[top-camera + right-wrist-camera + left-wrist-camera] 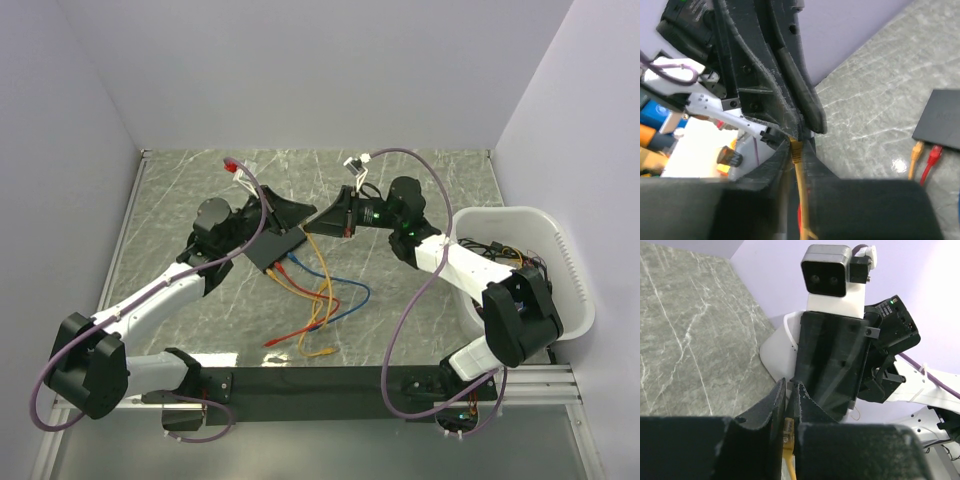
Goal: Insert the plug into the switch port
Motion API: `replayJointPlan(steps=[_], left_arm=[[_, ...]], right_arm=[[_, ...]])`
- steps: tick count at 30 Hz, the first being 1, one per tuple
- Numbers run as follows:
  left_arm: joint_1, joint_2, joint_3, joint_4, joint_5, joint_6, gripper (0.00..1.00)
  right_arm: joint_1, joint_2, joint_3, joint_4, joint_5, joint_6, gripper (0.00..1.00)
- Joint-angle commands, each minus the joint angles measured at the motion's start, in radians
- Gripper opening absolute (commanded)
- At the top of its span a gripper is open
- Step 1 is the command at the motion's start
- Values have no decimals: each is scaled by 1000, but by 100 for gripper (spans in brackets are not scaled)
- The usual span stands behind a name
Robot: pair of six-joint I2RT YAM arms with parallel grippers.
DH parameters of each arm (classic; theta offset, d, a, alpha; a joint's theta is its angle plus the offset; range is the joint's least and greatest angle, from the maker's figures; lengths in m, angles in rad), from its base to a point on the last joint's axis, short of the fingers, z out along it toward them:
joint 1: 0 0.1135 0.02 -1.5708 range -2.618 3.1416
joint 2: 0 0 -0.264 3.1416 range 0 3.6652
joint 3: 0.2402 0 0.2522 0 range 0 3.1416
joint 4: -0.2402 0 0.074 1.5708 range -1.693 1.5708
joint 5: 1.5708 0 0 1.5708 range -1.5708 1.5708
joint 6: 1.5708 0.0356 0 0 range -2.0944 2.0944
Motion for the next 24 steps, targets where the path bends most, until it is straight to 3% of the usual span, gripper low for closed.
replayJointPlan(steps=[1,3,4,9,11,13,17,24], left_arm=[[-7,-49,6,21,20,10,1],[-7,-46,29,-59,-17,20,0],[-7,-43,36,-85,-34,24,0],[-7,-10,105,-249,-130,35,0],[-7,13,133,-314,-172,39,1],[-7,33,145,-340,-183,38,0],[-6,61,156,-340,-187,27,1],[-7,78,170,-354,-187,23,0]], right_arm=[[-22,9,59,-89,109,-59,41],[-22,-17,85,-236,186,-143,67],[-24,-31,108,-290,232,-175,72],[25,-190,127,-598,595,-396,72],[76,-236,134,-676,730,-464,68],[123,-255,140,-709,781,-490,60],[186,-263,151,-747,835,-525,54],[274,-194,213,-782,901,-555,53]])
